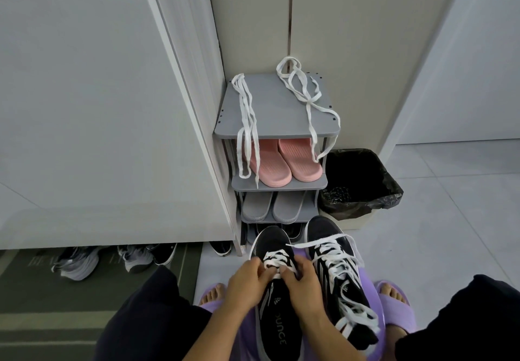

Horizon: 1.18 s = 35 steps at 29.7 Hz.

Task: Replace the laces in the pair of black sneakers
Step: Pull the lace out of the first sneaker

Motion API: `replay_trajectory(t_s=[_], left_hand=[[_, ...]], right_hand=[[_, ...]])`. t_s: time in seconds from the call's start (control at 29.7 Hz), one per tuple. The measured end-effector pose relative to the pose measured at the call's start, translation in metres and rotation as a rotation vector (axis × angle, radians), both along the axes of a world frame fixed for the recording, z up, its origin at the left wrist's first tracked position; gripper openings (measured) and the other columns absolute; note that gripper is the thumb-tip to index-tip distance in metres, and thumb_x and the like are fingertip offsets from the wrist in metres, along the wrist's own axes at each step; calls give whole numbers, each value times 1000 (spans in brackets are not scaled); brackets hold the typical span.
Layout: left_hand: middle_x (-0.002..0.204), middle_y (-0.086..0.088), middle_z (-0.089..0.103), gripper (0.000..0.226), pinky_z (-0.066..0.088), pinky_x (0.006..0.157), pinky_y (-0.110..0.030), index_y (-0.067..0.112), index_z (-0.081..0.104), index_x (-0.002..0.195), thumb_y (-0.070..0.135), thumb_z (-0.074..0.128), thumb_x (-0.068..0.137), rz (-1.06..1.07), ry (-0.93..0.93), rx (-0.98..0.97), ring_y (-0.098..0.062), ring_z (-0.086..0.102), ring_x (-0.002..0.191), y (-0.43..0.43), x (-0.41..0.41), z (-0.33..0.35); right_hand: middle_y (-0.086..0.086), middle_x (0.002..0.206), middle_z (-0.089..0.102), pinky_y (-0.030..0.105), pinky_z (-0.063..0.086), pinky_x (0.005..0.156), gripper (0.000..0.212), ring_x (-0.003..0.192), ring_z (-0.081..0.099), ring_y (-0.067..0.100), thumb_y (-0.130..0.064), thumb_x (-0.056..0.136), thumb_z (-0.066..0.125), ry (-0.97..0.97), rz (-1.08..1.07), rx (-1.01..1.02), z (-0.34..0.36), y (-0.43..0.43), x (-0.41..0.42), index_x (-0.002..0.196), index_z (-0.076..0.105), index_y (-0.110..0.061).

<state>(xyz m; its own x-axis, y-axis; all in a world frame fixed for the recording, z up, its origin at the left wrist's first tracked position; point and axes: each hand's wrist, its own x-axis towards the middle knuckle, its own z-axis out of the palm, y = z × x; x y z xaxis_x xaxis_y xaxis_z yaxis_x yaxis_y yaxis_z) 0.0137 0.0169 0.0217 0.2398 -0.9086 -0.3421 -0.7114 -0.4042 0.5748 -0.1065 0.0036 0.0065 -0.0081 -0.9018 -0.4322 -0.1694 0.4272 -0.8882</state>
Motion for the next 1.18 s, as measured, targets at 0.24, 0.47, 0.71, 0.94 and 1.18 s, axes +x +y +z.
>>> replay_trajectory(t_s=[0.24,0.47,0.71,0.94,1.18], left_hand=[[88,5,51,13,30,77,-28,19,49,86,24,39,94,-98,-402,-283,-17,54,86,-16,13,23],[100,-8,57,18,36,79,-32,10,52,94,23,40,97,-73,-172,-78,-25,54,93,-7,1,7],[87,3,57,19,43,79,-31,21,50,81,36,48,92,82,32,-34,-17,57,83,-10,9,3],[70,-8,54,24,34,62,-31,10,51,71,19,52,93,396,302,-184,-26,50,70,-17,14,7],[84,0,55,16,38,71,-29,17,50,81,22,47,96,129,107,13,-22,54,84,-4,-3,-8]], right_hand=[[5,113,62,34,44,100,41,106,59,18,-6,84,65,-1,50,-22,0,-4,-4,122,50,-8],[3,109,64,35,45,99,40,103,60,17,-7,85,63,30,75,-47,0,-5,-4,123,51,-7],[5,114,62,32,44,99,39,109,59,20,-10,87,62,56,100,-46,-2,-4,-3,124,50,-8],[9,120,62,37,42,102,46,112,58,21,-14,87,63,102,124,-46,-6,-7,-4,129,48,-8],[9,125,58,31,39,103,46,116,54,20,-17,88,62,150,157,-73,-5,-7,-3,130,49,-5]])
